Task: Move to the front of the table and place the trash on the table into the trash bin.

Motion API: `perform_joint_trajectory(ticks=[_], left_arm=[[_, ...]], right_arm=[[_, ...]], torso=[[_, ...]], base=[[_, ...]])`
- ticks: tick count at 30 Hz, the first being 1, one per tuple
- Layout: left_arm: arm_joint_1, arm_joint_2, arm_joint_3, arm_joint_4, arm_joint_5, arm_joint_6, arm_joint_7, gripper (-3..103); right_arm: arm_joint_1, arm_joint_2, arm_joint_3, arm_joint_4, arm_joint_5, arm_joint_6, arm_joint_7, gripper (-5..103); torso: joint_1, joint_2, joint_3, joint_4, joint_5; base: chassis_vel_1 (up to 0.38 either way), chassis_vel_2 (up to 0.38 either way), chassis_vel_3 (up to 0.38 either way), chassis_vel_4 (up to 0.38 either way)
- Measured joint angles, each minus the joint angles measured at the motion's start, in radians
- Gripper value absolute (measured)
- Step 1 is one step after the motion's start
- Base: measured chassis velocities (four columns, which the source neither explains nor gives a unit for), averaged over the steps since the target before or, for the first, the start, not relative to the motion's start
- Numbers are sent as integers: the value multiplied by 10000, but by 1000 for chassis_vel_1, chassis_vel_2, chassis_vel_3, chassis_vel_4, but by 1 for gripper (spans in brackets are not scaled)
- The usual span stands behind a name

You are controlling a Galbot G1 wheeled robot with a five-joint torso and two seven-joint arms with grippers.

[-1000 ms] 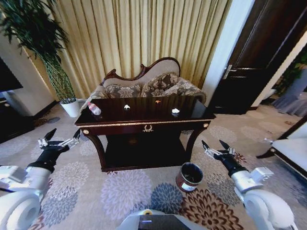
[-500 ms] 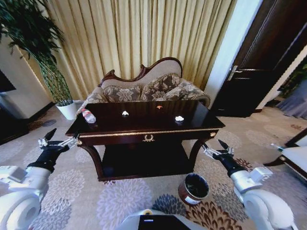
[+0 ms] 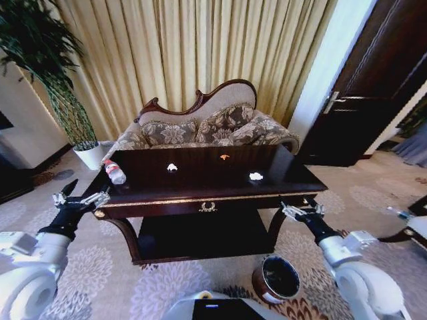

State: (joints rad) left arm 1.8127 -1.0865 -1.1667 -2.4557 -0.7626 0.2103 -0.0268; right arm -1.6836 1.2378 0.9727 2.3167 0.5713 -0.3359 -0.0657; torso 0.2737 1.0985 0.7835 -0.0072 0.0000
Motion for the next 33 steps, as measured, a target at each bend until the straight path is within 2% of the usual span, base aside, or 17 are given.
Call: perform_joint_trajectory(ticks=[2, 3, 5, 7, 9, 13, 15, 18, 19, 21, 22, 24, 25, 28, 29, 32, 33], left_arm=[[50, -52, -17, -56, 46, -36, 56, 100], [50, -52, -17, -56, 46, -36, 56, 100], [76, -125, -24, -144, 56, -41, 68, 100], [81, -149, -25, -169, 56, -41, 70, 100], [123, -264, -23, -231, 93, -41, 70, 100], [181, -403, 64, -274, 237, -41, 69, 100], [195, -451, 116, -295, 300, -41, 67, 100], [219, -593, 328, -404, 492, -25, 51, 100], [219, -593, 328, -404, 492, -25, 51, 100], [211, -626, 470, -442, 589, 18, 22, 100], [211, -626, 470, -442, 589, 18, 22, 100], [191, -570, 590, -442, 629, 107, -109, 100], [191, -570, 590, -442, 629, 107, -109, 100], [200, -364, 636, -444, 628, 142, -208, 100], [200, -364, 636, -444, 628, 142, -208, 100], [326, -266, 578, -452, 607, 144, -312, 100], [326, -266, 578, -452, 607, 144, -312, 100]], right_arm=[[509, -202, -36, 53, 399, -662, 670, 100], [509, -202, -36, 53, 399, -662, 670, 100], [1149, -503, -102, 165, 948, -1426, 1520, 100], [1342, -635, -130, 194, 1151, -1655, 1787, 100], [1892, -1154, -215, 288, 2050, -2534, 2699, 100], [2275, -1701, -253, 250, 2904, -3080, 3100, 100], [2364, -1859, -258, 190, 2978, -3145, 3048, 100], [2634, -2552, -325, -2, 3200, -3283, 2378, 100], [2634, -2552, -325, -2, 3200, -3283, 2378, 100], [2812, -3162, -403, -174, 3366, -3332, 1749, 100], [2812, -3162, -403, -174, 3366, -3332, 1749, 100], [2995, -3924, -528, -522, 3556, -3397, 1155, 100], [2995, -3924, -528, -522, 3556, -3397, 1155, 100], [3405, -4845, -770, -1104, 4111, -3531, 987, 100], [3405, -4845, -770, -1104, 4111, -3531, 987, 100], [4314, -5558, -1483, -1824, 4577, -3658, 1145, 100], [4314, -5558, -1483, -1824, 4577, -3658, 1145, 100]], torso=[[-9, 4, -4, 1, 1], [-9, 4, -4, 1, 1], [-12, 7, -5, 3, 1], [-11, 7, -5, 3, 1], [-9, 5, -3, 3, 1], [-4, 3, -1, 2, 0], [-5, 2, -1, 2, 1], [-7, 3, -2, 1, 1], [-7, 3, -2, 1, 1], [-6, 4, -2, 3, 0], [-6, 4, -2, 3, 0], [-6, 3, -1, 2, 1], [-6, 3, -1, 2, 1], [-6, 3, -2, 1, 0], [-6, 3, -2, 1, 0], [-6, 3, -1, 2, 1], [-6, 3, -1, 2, 1]], base=[[0, 0, 0, 0], [0, 0, 0, 0], [0, 0, 0, 0], [0, 0, 0, 0], [0, 0, 0, 0], [0, 0, 0, 0], [0, 0, 0, 0], [0, 0, 0, 0], [0, 0, 0, 0], [0, 0, 0, 0], [0, 0, 0, 0], [0, 0, 0, 0], [0, 0, 0, 0], [0, 0, 0, 0], [0, 0, 0, 0], [0, 0, 0, 0], [0, 0, 0, 0]])
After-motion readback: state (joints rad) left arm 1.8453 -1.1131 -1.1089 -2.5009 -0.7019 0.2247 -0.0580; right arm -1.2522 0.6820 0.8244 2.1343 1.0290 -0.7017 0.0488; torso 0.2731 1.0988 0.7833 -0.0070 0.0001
